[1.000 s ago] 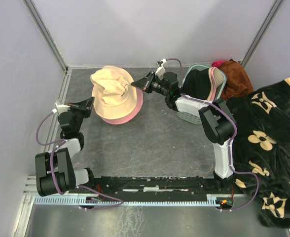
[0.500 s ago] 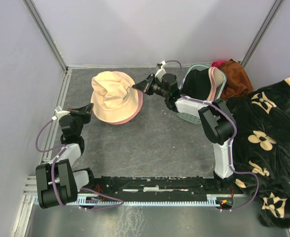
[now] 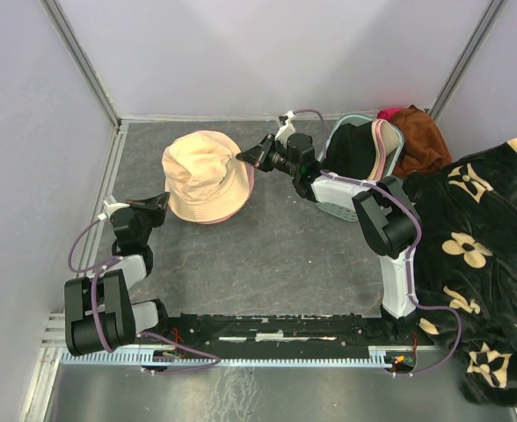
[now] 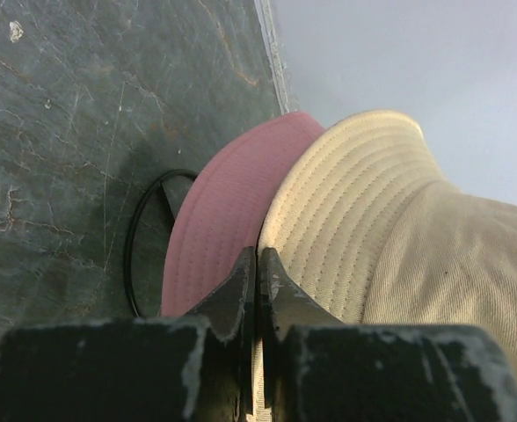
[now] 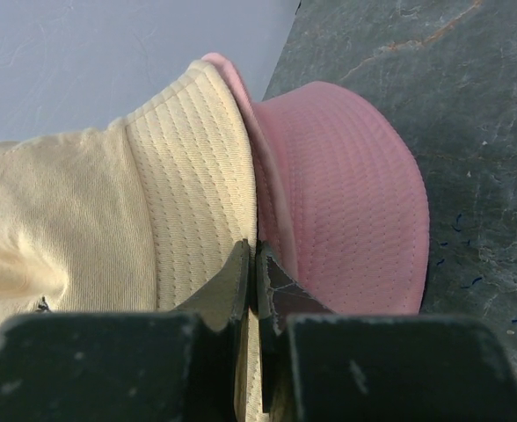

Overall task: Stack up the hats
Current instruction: Stack the hat on the hat.

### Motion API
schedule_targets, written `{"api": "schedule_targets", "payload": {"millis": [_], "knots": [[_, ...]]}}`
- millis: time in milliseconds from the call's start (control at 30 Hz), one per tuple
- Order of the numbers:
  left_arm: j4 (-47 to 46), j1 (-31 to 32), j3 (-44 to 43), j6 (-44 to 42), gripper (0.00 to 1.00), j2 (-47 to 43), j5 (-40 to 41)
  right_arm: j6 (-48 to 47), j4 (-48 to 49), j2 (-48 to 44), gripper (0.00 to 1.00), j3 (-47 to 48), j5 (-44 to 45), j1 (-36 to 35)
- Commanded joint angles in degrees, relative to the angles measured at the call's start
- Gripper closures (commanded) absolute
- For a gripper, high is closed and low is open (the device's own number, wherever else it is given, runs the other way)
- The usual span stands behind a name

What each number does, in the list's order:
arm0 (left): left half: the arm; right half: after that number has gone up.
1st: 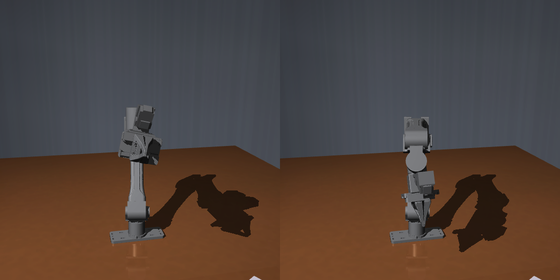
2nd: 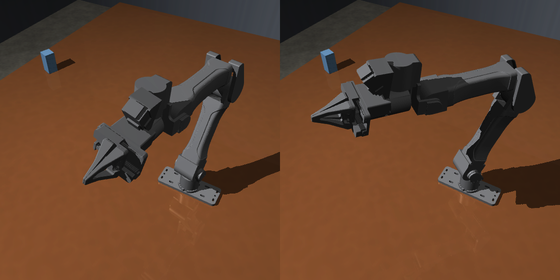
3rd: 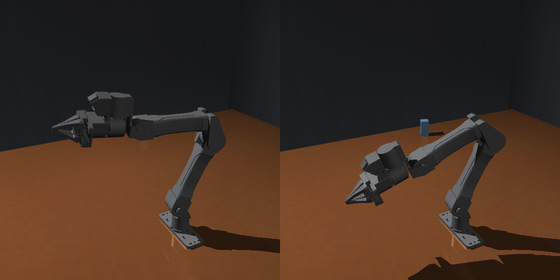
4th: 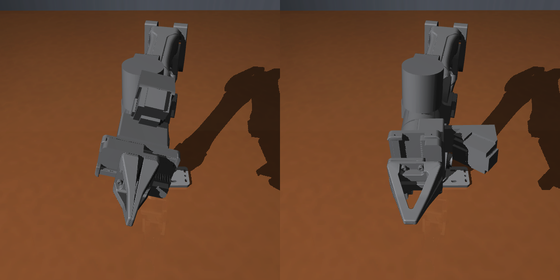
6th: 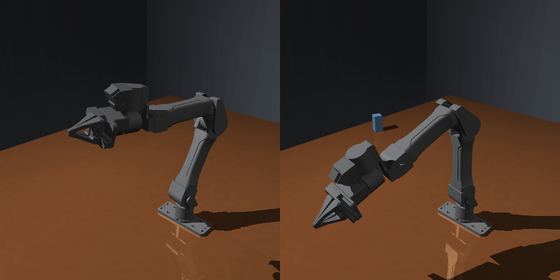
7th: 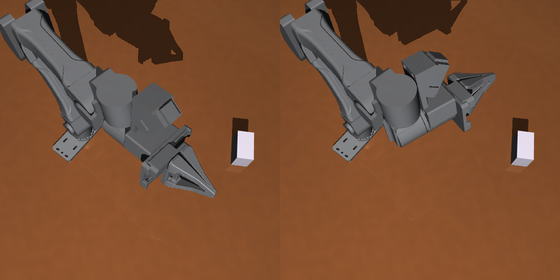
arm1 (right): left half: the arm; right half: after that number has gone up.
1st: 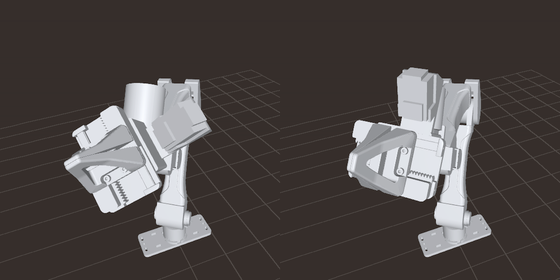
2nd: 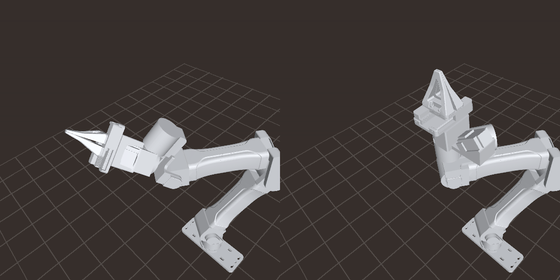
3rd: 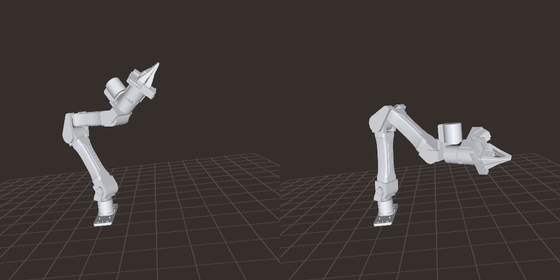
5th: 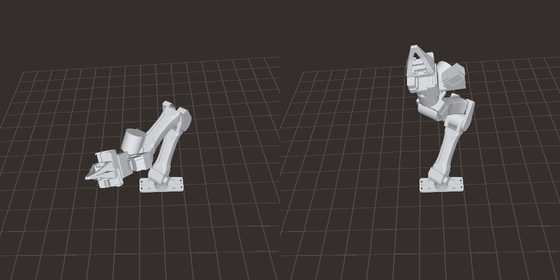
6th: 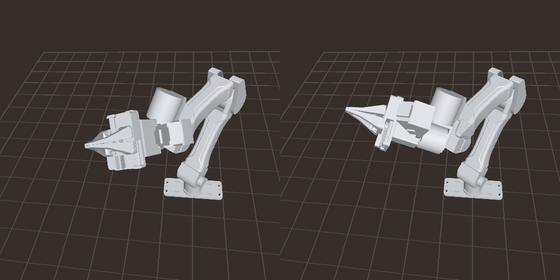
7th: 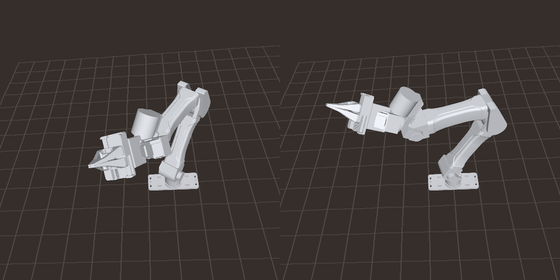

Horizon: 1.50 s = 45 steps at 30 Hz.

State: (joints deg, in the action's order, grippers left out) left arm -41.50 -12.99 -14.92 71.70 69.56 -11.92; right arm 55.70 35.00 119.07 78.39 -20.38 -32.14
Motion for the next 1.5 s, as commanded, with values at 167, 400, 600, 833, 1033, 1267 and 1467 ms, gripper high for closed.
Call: {"api": "schedule_targets", "payload": {"millis": [167,400,600,833,1033,1267,1467], "knots": [[3.0,-0.1,1.6,-3.5,0.97,3.3,3.9,-5.0,-10.6,-1.2,0.95,-1.5,7.8,0.2],[3.5,0.0,1.0,-3.8,0.97,3.7,4.1,-6.4,-14.9,-3.4,0.95,-2.8,13.4,0.3],[3.7,0.4,0.9,-3.8,0.97,4.2,4.7,-7.9,-20.3,-4.7,0.95,-1.8,17.1,0.4],[4.4,1.2,0.1,-3.9,0.97,4.1,5.7,-8.2,-25.6,-4.2,0.92,0.1,20.8,0.3],[5.6,3.4,-0.8,-4.3,0.97,4.4,8.1,-10.1,-33.6,-1.9,0.92,5.4,23.1,0.4],[6.3,5.0,-0.9,-5.0,0.97,6.0,10.1,-11.2,-35.8,0.4,0.93,6.3,24.6,0.4],[6.7,5.7,-1.0,-5.7,0.97,7.1,10.9,-11.4,-36.8,3.3,0.93,7.7,23.5,0.4]]}}
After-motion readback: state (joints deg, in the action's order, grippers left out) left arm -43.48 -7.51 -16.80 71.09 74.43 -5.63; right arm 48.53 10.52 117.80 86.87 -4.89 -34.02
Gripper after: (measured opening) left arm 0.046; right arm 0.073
